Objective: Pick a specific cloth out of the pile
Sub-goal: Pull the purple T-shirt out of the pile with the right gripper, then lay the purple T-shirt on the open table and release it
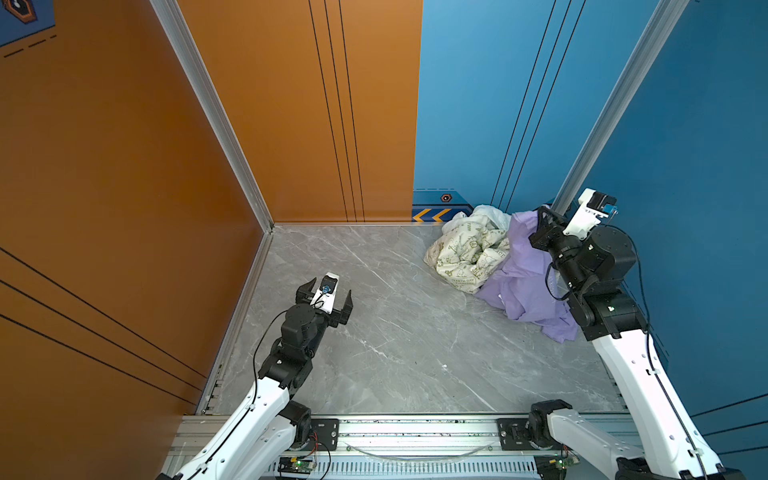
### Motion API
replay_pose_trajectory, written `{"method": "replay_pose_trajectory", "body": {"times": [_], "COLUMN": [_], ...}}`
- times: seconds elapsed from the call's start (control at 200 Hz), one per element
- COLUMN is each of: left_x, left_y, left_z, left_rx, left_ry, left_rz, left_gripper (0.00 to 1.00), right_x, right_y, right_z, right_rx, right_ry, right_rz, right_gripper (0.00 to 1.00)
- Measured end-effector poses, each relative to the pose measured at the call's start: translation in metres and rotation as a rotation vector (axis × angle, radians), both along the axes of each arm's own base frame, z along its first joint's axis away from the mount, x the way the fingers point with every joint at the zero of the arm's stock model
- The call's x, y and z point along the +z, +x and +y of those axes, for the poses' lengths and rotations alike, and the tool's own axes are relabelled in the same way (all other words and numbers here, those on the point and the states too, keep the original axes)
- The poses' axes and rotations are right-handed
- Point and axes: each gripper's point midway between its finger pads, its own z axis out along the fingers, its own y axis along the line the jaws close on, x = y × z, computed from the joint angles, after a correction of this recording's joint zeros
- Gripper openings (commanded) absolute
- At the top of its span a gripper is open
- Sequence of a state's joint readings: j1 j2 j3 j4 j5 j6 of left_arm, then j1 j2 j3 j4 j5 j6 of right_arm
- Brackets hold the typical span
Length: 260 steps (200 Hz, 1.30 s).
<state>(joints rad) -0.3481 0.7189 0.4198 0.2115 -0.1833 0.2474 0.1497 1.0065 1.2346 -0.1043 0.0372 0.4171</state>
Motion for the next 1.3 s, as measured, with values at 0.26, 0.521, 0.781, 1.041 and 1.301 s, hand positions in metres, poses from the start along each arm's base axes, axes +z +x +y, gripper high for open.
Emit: {"method": "replay_pose_trajectory", "body": {"times": [0.26,0.521,0.781,1.041,1.301], "left_x": [0.0,0.0,0.001,0.001,0.003], "left_y": [0.0,0.0,0.0,-0.001,-0.002], "left_z": [0.0,0.0,0.0,0.0,0.002], "left_rx": [0.0,0.0,0.0,0.0,0.013], "left_ry": [0.0,0.0,-0.001,0.0,0.016], "left_rz": [0.0,0.0,-0.004,-0.003,-0.01], "left_gripper": [0.98,0.98,0.98,0.98,0.98], "right_x": [0.042,0.104,0.086,0.037,-0.075], "right_y": [-0.012,-0.032,-0.016,-0.022,-0.022], "right_z": [0.004,0.033,0.125,0.25,0.339], "right_rx": [0.032,0.176,0.468,0.769,0.936], "right_ry": [0.026,0.088,0.073,-0.088,-0.388], "right_rz": [-0.103,-0.273,-0.207,-0.057,0.254], "right_gripper": [0.0,0.0,0.01,0.02,0.45]}}
